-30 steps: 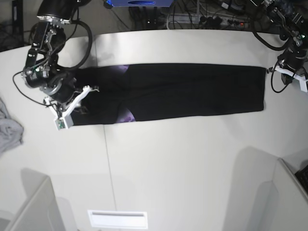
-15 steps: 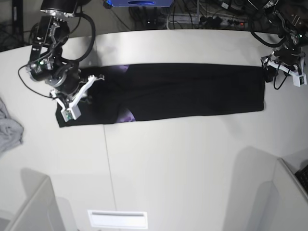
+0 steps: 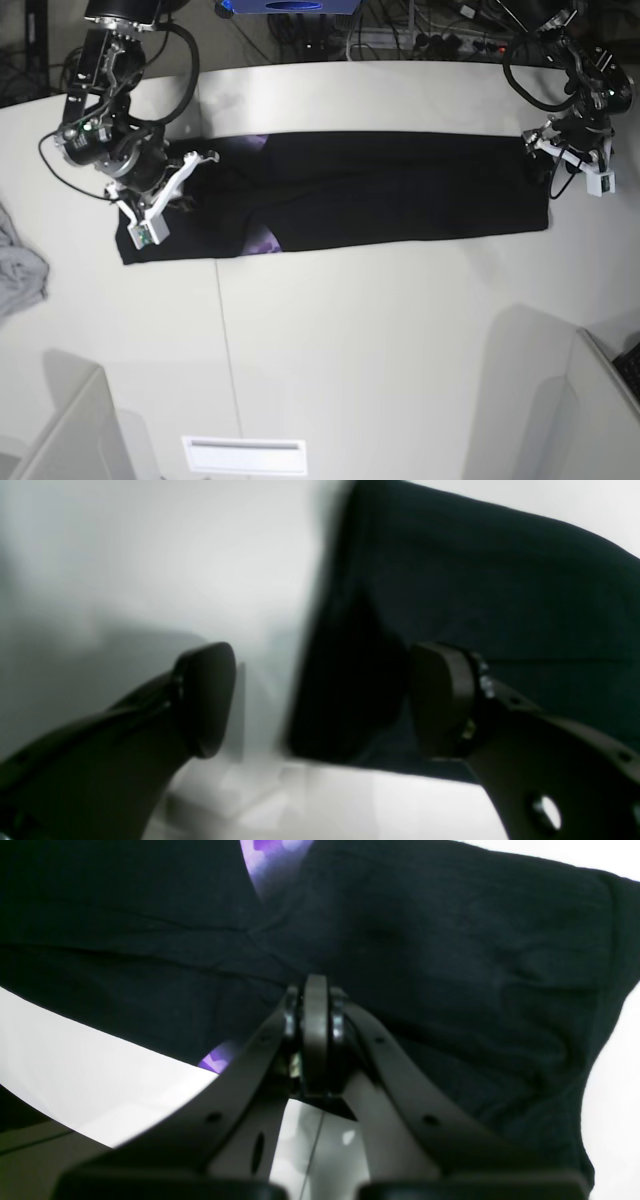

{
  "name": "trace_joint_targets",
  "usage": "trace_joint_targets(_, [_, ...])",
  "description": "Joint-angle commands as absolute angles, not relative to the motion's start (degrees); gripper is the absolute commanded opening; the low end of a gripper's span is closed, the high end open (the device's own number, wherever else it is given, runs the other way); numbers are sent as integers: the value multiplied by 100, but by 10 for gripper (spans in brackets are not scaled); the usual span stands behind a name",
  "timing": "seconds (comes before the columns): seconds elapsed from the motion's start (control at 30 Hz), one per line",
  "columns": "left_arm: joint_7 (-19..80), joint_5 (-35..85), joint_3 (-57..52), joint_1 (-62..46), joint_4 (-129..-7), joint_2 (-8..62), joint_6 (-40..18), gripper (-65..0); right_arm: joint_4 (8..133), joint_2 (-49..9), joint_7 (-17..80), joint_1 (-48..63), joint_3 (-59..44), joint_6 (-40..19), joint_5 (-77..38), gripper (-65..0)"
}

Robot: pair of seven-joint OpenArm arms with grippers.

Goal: Fold the T-shirt properly
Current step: 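Release the left gripper from the strip end and raise it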

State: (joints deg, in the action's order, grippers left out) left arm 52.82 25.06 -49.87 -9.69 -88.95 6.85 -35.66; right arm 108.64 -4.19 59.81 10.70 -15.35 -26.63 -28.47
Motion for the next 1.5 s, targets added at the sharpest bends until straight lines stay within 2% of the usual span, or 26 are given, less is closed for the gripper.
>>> trace_joint_targets(0.0, [5130,2554,-4954,-919,-8954,787,-3582,-133,10967,-453,5868,1015,-1552,-2703,-2932,-650])
trace_joint_targets(0.13, [5121,2545,-4734,-901,-8927,778,-3530,-133,10967,-453,5868,1015,-1552,-2703,-2932,-650])
trace_joint_targets(0.23, [5112,2545,-4699,-892,-8673,778,-3275,-133,10967,-453,5868,1077,-1552,-2703,-2932,-650])
trace_joint_targets(0.4, [5112,2545,-4716,-769,-8215,796,-3266,-133,10976,-453,5868,1095,-1552,-2703,-2932,-650])
trace_joint_targets(0.5, [5112,2545,-4699,-778,-8180,796,-3266,-156,10976,-453,5868,1095,-1552,-2703,-2932,-650])
trace_joint_targets(0.57, [5112,2545,-4699,-787,-8171,796,-3266,-257,10976,-453,5868,1095,-1552,-2703,-2932,-650])
trace_joint_targets(0.73, [5112,2545,-4699,-787,-8031,796,-3266,-648,10976,-453,5868,1103,-1552,-2703,-2932,-650])
trace_joint_targets(1.03, [5103,2554,-4919,-796,-8084,1270,-3266,-650,10985,-453,5833,1279,-1560,-2712,-2932,-650])
trace_joint_targets(1.2, [5103,2545,-5534,-980,-8787,1314,-3266,-650,11020,-453,5842,1305,-1560,-2712,-2941,-650])
trace_joint_targets(1.47, [5103,2580,-5051,-1798,-10413,1235,-3275,-650,11020,-462,5868,1305,-1596,-2703,-3855,-650])
